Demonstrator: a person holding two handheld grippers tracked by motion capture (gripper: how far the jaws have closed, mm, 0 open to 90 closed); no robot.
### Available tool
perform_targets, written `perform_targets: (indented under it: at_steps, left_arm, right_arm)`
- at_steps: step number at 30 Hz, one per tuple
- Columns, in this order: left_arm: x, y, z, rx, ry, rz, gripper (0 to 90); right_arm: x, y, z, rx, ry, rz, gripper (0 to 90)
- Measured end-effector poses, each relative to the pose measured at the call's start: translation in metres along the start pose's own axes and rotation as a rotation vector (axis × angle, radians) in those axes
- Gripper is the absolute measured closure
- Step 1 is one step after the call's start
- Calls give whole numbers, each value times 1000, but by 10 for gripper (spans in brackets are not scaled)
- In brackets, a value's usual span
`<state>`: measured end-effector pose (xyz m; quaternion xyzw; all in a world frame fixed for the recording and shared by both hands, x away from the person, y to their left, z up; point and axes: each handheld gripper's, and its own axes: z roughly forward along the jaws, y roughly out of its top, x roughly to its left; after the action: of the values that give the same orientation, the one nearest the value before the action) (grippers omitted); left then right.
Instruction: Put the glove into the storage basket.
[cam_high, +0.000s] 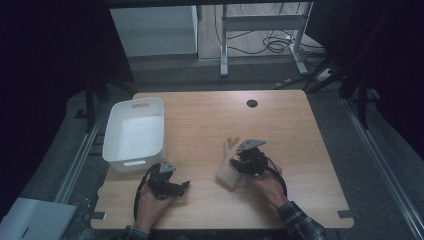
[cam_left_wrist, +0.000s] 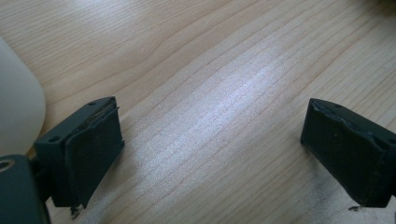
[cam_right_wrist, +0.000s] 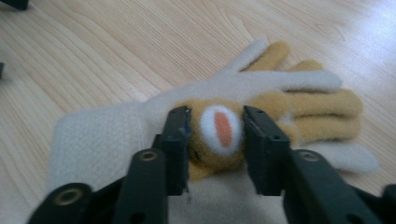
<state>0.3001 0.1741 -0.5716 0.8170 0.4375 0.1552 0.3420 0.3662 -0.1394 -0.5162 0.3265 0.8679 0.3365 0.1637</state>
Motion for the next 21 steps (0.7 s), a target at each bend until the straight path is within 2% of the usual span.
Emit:
perform_targets:
  at_steps: [3,7,11,16,21]
  left_arm:
    - [0,0,0,0,0,0,55]
    - [0,0,0,1,-1,1,55]
    - [0,0,0,-4,0,-3,55]
    - [0,0,0,-4,0,-3,55]
    - [0,0,0,-4,-1,-3,55]
  right_arm:
    - [-2,0,-4,-17,16,4,670]
    - [-4,9,-18,-36,43,-27,670]
    - [-5,24,-29,-25,72,-101,669]
    - [-7,39,-34,-3,109,-180,670]
    - [-12,48,-34,62,142,-296,671]
